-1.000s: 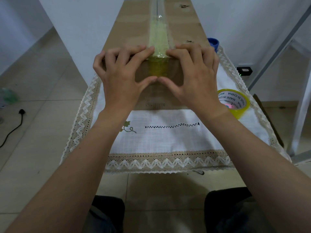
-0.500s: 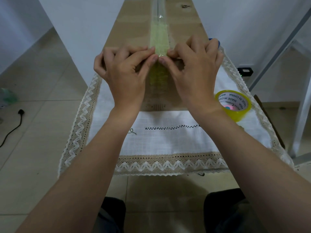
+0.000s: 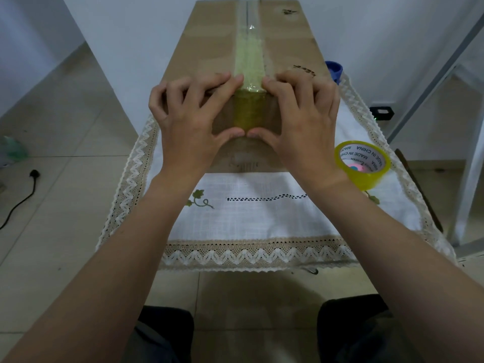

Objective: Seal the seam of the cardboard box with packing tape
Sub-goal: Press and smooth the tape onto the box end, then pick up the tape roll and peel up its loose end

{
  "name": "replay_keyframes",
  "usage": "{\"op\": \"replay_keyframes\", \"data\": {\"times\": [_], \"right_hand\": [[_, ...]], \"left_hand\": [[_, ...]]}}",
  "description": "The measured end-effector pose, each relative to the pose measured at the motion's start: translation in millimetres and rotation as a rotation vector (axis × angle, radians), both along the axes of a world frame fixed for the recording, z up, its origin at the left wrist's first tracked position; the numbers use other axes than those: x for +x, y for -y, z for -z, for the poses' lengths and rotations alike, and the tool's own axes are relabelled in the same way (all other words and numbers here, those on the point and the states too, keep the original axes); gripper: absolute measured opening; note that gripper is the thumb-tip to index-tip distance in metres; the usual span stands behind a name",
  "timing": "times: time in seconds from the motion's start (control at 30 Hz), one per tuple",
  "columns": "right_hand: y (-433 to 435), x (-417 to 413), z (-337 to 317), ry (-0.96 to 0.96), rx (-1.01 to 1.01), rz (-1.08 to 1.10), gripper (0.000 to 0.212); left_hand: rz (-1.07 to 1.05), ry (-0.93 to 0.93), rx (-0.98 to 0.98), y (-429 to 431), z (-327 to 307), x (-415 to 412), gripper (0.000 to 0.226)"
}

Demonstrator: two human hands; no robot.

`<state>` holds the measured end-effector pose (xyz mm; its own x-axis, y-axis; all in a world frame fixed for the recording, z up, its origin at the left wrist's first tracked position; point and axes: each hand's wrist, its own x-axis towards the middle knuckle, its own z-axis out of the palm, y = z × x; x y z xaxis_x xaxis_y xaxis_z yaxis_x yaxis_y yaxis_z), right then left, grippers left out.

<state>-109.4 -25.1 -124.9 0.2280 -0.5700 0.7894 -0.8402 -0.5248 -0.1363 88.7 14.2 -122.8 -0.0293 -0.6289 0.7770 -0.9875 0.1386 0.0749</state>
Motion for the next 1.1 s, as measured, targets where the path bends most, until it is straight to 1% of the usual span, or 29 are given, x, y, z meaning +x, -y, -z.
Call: {"op": "replay_keyframes", "data": {"times": [0.13,0.23,0.3,0.37,0.43,0.5,0.57,0.67,0.73,0.8,0.93,1.0,1.1], "right_hand": [[-1,-5,0,-0.032,-0.004,-0.024,0.083],[-6,-17,0,-0.094,-0.004,-0.092,0.084],[-10,-29,3,-0.108,-0.029,-0.158,0.071],[-15,-43,4,-0.059,-0.067,-0.204,0.049],[-19,-59,3,-0.004,-0.094,-0.202,0.033],[-21,-76,0,0.040,-0.071,-0.159,0.025],[-20,-92,-3,0.030,0.048,-0.087,0.025],[-18,-114,0,-0.034,0.307,0.020,0.029],[-16,-127,3,-0.055,0.463,0.079,0.035],[-15,-138,5,-0.062,0.627,0.132,0.051],[-11,-154,8,-0.015,0.962,0.143,0.092],[-8,-158,12,-0.013,1.050,0.126,0.101],[-4,-162,15,-0.005,1.055,0.113,0.103]], "left_hand": [[0.008,0.056,0.056,-4,-2,2,0.096],[0.037,0.034,0.047,-6,-5,0,0.098],[0.080,-0.030,0.002,-9,-6,-7,0.090],[0.122,-0.065,-0.072,-12,-7,-20,0.073],[0.145,-0.069,-0.118,-14,-8,-38,0.054],[0.183,-0.085,-0.128,-16,-8,-58,0.041],[0.243,-0.121,-0.098,-18,-7,-75,0.031],[0.353,-0.152,-0.031,-16,-5,-97,0.018],[0.427,-0.169,0.046,-13,-3,-109,0.012],[0.462,-0.205,0.160,-11,0,-120,0.013],[0.466,-0.300,0.363,-12,5,-136,0.026],[0.444,-0.340,0.451,-11,6,-142,0.032],[0.390,-0.492,0.622,-10,9,-152,0.033]]}}
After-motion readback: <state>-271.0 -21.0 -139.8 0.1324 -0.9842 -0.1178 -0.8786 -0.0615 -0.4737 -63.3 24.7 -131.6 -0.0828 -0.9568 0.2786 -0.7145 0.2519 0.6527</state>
